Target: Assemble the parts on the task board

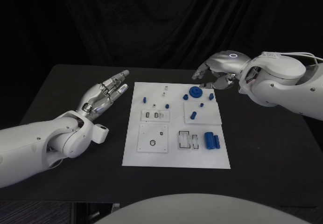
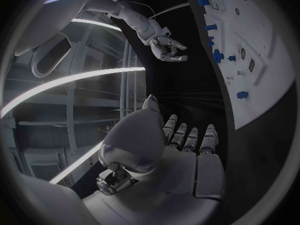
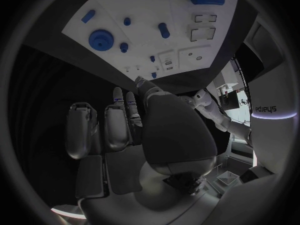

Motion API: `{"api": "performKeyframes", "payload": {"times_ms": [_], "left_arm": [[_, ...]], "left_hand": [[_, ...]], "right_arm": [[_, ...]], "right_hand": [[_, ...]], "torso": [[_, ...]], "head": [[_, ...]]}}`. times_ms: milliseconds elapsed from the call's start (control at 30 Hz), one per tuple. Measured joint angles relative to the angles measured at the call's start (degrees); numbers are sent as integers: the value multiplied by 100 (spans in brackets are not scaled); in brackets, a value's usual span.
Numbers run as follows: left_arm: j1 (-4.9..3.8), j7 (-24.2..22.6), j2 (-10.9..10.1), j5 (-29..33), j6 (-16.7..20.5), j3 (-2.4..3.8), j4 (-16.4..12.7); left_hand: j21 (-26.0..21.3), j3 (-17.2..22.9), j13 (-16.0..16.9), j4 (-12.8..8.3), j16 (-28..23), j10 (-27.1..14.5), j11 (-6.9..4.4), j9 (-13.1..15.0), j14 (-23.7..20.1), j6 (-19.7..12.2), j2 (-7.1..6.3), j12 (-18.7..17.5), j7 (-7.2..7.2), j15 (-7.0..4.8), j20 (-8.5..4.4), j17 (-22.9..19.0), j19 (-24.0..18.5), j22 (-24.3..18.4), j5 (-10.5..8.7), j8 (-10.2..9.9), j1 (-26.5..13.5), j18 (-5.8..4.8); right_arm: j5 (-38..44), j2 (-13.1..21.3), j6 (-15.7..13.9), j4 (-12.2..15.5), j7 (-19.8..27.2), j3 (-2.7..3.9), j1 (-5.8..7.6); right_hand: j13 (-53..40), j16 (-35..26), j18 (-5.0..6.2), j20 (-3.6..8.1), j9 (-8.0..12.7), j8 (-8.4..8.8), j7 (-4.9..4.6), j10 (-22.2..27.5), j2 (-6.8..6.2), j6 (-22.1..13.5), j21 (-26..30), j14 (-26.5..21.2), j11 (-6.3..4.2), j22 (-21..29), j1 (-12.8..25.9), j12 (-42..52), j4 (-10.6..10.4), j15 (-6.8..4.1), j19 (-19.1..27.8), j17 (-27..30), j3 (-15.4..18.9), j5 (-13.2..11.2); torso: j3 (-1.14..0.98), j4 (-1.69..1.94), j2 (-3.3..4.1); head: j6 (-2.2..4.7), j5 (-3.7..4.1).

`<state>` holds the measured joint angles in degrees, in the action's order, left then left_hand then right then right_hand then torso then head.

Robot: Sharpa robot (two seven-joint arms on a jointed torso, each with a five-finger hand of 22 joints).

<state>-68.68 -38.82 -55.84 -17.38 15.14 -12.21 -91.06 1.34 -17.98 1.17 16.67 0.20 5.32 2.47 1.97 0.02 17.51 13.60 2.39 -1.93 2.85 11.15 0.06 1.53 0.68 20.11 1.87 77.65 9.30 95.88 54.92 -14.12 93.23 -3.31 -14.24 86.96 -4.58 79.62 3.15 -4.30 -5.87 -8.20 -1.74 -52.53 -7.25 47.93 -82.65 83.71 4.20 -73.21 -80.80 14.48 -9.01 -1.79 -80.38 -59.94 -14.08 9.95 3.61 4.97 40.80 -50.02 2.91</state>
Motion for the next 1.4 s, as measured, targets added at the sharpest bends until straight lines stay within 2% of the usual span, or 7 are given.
{"api": "performKeyframes", "payload": {"times_ms": [133, 233, 433, 567, 767, 1033, 1400], "left_arm": [[-21, 0, -5, -80, 58, 0, -28], [-26, -1, -5, -124, 99, 1, -44], [-48, -2, -35, -176, 152, 3, -53], [-48, -2, -42, -190, 162, 3, -41], [-51, -2, -42, -208, 162, 2, -32], [-53, -2, -100, -218, 159, 1, -35], [-54, -2, -89, -223, 135, 2, -7]], "left_hand": [[-27, 0, 0, 0, 0, 0, 0, 0, 4, 7, 25, 0, 7, -23, -50, -1, -50, -21, 0, 0, 25, 1], [-70, 0, 0, 0, 0, 0, 0, -1, -2, 30, 25, 0, 30, -83, -123, -1, -121, -35, 0, 0, 25, 1], [-92, 0, 0, 0, 0, -7, -7, -1, -2, 30, 25, 0, 30, -123, -214, -1, -131, -49, 10, 0, 25, 0], [-93, 16, 0, 16, 0, -21, -21, -1, -1, 30, 48, 0, 30, -123, -215, 0, -130, -49, 24, 0, 48, 0], [-93, 32, 0, 1, 0, -21, -21, -2, -1, 30, 48, 0, 30, -123, -216, 0, -132, -49, 72, 0, 48, 0], [-92, 32, 0, 1, 0, -21, -21, -2, -1, 31, 62, 0, 30, -122, -235, 2, -150, -48, 138, 0, 108, 0], [-92, 75, 0, 12, 0, -21, -21, -3, -1, 31, 78, 0, 71, -121, -234, 3, -150, -48, 266, 0, 168, 0]], "right_arm": [[166, -68, 41, -43, -105, 1, -12], [247, -110, 68, -102, -156, 2, -34], [348, -222, 103, -239, -209, 2, -81], [380, -302, 124, -333, -223, 1, -110], [414, -413, 161, -492, -237, 1, -178], [432, -533, 172, -663, -235, 1, -262], [442, -627, 169, -807, -191, 1, -321]], "right_hand": [[-7, -13, 0, 0, 0, 72, 29, 0, -5, -54, 13, 0, 0, 3, 23, 0, -34, 0, 0, 35, 34, 0], [-7, -29, 0, 0, 0, 95, 5, 0, 1, -79, 34, 0, 0, 14, 61, 0, -56, 0, 0, 59, 56, 0], [-19, -28, 0, 0, -9, 118, -26, 0, 1, -109, 34, 0, 0, 14, 61, 0, -56, 0, 0, 61, 56, 0], [-19, -45, 0, 0, -12, 118, -26, 0, 2, -109, 34, 0, 0, 14, 61, 0, -56, 0, 0, 70, 56, 0], [-18, -63, 0, 0, -40, 118, -59, 2, 2, -76, 34, 0, 42, 18, 61, 0, -55, 0, 0, 96, 56, 46], [-26, -63, 0, 0, -68, 117, -109, -18, 43, -26, 57, 0, 63, 20, 20, 0, -31, 0, 0, 98, 32, 140], [-38, -84, 0, -12, -96, 117, -130, -83, 56, 36, 57, 15, 84, 14, 6, 0, 1, 16, -11, 102, -1, 178]], "torso": [[25, 50, 53], [43, 77, 94], [81, 98, 190], [95, 106, 229], [115, 131, 302], [120, 155, 377], [104, 181, 506]], "head": [[0, 56], [0, 73], [0, 105], [0, 127], [2, 227], [3, 311], [3, 323]]}}
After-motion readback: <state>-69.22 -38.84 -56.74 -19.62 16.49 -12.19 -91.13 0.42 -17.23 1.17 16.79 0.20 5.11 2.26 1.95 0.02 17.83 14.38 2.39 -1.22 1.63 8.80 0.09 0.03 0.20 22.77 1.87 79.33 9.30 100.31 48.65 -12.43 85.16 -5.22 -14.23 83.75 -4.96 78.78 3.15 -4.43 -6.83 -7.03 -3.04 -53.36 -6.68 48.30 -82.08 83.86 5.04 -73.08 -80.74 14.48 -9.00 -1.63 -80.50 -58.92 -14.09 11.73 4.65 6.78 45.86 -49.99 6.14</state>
